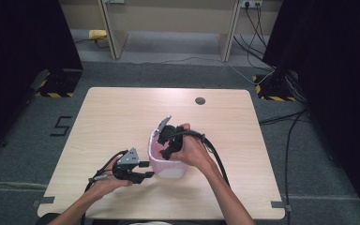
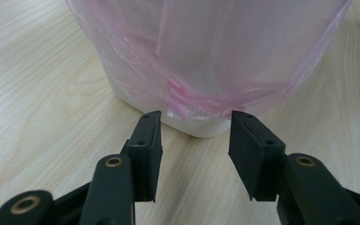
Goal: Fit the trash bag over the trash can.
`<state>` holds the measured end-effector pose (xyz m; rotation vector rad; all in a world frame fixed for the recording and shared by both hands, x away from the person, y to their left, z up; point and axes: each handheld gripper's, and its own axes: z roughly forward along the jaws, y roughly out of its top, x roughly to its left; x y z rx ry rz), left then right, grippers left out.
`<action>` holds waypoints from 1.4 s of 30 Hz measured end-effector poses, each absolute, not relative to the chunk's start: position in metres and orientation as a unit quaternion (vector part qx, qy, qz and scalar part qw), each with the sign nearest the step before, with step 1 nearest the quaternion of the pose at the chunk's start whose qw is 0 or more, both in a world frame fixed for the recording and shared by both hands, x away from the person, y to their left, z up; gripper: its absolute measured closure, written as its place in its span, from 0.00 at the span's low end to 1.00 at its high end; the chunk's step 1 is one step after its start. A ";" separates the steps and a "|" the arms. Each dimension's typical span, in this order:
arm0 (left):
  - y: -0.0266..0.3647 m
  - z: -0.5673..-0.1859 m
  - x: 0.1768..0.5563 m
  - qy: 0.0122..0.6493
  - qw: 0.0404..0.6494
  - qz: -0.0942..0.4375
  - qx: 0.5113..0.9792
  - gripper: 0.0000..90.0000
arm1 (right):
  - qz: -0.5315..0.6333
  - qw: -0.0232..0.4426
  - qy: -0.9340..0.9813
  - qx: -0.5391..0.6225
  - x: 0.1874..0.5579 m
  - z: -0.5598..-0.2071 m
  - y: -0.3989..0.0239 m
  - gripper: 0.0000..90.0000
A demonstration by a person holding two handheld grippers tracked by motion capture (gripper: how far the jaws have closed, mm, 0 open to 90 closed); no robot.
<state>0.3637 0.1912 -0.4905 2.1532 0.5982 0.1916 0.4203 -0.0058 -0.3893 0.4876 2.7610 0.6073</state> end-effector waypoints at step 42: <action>0.205 -0.487 0.366 0.268 0.429 0.093 0.857 0.47 | 0.249 0.216 0.889 0.318 0.420 -0.377 -0.063 0.34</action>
